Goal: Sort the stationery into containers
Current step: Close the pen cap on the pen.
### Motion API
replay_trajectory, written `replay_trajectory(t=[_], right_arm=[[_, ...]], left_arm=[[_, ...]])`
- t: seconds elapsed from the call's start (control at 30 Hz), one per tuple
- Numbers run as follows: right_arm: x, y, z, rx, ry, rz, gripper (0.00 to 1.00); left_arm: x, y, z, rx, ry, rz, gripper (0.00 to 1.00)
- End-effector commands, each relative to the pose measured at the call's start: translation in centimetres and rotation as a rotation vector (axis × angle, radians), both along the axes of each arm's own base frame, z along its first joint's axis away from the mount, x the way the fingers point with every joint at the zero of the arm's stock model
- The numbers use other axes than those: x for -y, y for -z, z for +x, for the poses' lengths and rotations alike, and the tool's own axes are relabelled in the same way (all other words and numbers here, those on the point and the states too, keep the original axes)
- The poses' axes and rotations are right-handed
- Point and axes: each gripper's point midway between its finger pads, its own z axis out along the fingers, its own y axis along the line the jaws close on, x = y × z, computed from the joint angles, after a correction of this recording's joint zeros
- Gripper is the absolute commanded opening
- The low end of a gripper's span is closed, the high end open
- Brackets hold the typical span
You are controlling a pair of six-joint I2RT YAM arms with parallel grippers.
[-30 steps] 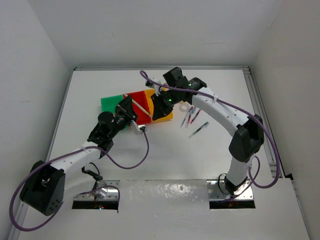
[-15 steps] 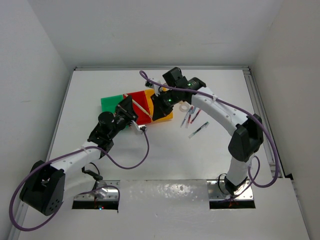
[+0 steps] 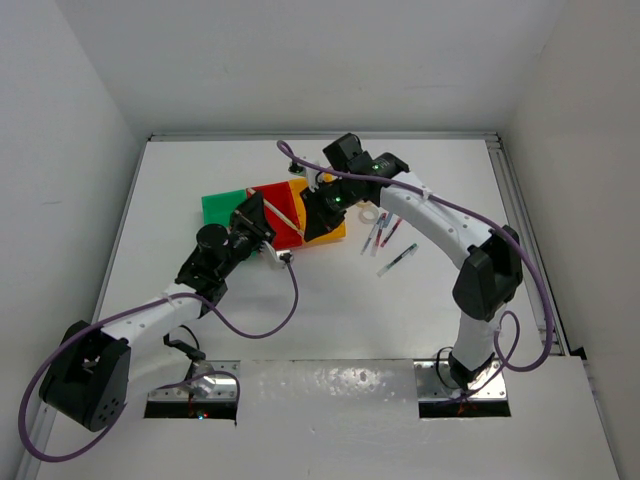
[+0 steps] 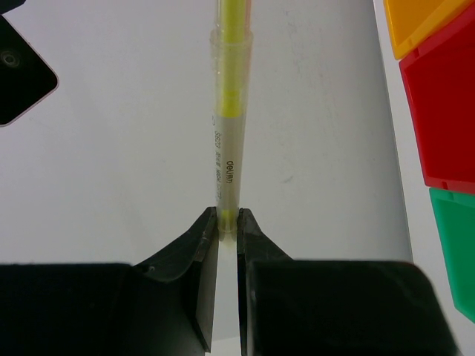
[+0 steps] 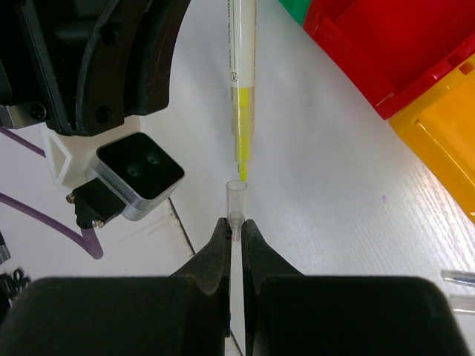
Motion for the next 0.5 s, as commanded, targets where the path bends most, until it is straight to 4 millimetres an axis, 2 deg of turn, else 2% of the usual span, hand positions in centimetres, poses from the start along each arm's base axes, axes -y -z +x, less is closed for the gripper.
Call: replay_trajectory(t=[0.0,0.47], right_arm=[[-1.4,-2.1,1.2,0.078,-0.022,0.063,0.00],[-0.4,-2.0,0.1,0.070,-0.031,0.037,0.00]], left_arm=[[1.3,-1.6,-1.0,0.051,0.063,-0.031,0.00],[0.5,-1.5,-0.3,0.050,0.022,-0.026,0.00]])
